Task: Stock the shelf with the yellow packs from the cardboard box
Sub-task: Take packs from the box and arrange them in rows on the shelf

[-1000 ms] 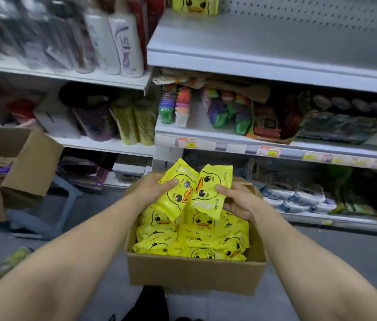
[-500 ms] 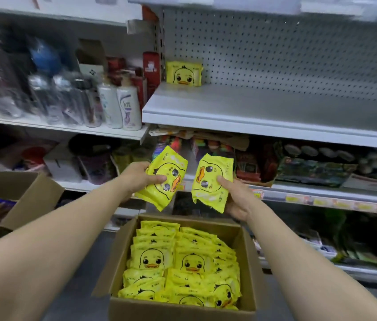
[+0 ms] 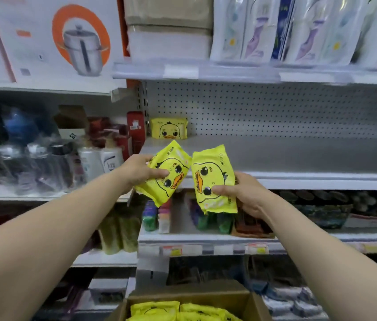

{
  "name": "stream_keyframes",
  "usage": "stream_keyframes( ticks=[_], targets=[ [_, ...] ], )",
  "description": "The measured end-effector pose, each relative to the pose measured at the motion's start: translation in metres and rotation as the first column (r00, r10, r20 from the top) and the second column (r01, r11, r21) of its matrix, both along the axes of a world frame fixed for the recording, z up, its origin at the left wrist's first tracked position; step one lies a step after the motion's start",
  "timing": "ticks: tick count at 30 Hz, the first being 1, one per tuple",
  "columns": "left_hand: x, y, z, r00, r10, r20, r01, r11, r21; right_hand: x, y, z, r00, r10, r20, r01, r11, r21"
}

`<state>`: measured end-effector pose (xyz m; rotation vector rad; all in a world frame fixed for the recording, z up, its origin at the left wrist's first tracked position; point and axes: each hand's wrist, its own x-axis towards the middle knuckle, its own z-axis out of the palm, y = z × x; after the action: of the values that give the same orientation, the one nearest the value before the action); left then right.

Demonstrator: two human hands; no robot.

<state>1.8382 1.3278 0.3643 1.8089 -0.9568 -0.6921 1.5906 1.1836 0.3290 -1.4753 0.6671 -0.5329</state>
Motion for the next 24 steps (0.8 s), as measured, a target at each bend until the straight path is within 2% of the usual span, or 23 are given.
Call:
stream_keyframes(
  ticks=[9,13,18,21,24],
  targets=[
    [0.092,-0.09,0.026,0.974,-0.087,0.21,0.058,0.988,0.144,0.069,-0.08,0.052,0.978,-0.056,-0.2,-0.012,0.945,-0.327],
    [0.119,-0.125,0.022,0.894,-0.137,0.426,0.029,0.967,0.251,0.097,-0.115,0.051,0.947,-0.094,-0.306,-0.06,0.887,-0.458],
    [0.148,-0.163,0.024,0.817,-0.204,0.54,0.031,0.95,0.311,0.128,-0.14,0.054,0.908,-0.033,-0.418,-0.191,0.855,-0.483],
    [0.161,-0.18,0.026,0.744,-0.24,0.624,0.022,0.942,0.336,0.141,-0.153,0.056,0.892,-0.006,-0.453,-0.256,0.818,-0.515],
    [0.174,-0.197,0.024,0.723,-0.249,0.645,0.024,0.942,0.336,0.15,-0.162,0.056,0.893,0.002,-0.45,-0.271,0.799,-0.536]
  ],
)
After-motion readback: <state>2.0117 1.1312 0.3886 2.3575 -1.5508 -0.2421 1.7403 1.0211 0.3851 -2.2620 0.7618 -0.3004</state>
